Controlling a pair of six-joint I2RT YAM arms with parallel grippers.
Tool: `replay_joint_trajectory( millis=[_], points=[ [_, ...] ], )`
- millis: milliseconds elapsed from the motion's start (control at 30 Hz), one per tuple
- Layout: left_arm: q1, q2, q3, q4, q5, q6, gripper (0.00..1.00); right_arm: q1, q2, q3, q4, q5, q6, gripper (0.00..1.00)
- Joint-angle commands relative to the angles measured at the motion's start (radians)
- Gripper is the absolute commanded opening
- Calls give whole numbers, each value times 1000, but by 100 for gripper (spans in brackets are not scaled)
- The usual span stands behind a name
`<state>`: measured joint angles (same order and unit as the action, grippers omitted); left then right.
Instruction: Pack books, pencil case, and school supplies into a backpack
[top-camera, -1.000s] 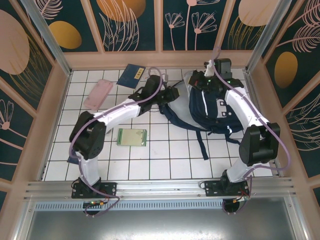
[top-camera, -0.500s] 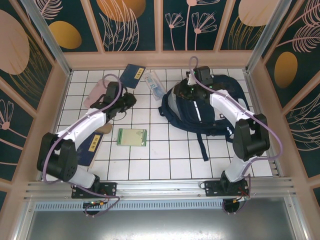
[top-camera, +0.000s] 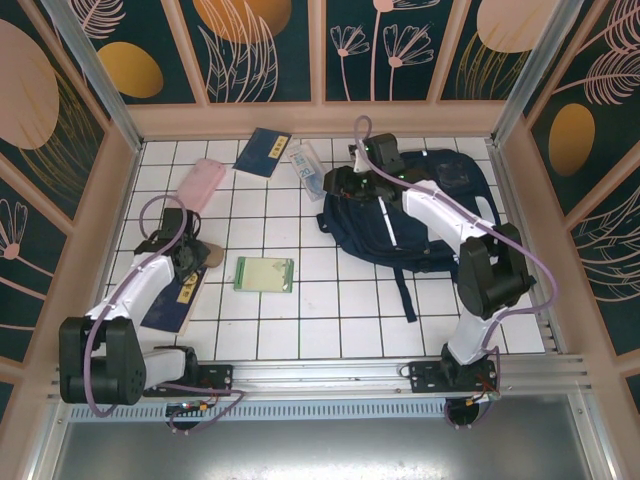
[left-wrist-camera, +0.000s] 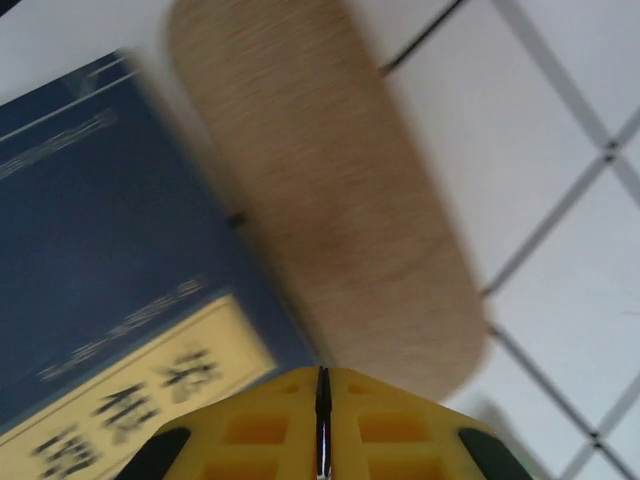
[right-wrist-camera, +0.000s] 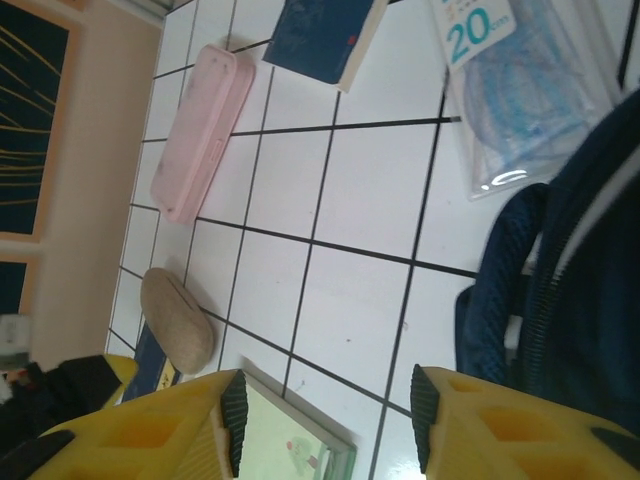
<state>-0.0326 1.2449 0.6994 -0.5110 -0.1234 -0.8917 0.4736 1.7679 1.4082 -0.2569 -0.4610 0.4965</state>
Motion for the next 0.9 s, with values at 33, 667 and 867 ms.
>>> replay_joint_trajectory(
  millis=[33, 667, 867],
  points=[
    [55, -6, -69, -73, -6, -26, 11, 20, 19, 73, 18, -2, -10, 48],
    [27, 126, -163, 463, 404, -154, 14, 92, 45, 100, 14, -1, 2, 48],
    [-39, 245, -95, 598, 415, -253, 13, 123, 75, 126, 10, 2, 9, 48]
  ],
)
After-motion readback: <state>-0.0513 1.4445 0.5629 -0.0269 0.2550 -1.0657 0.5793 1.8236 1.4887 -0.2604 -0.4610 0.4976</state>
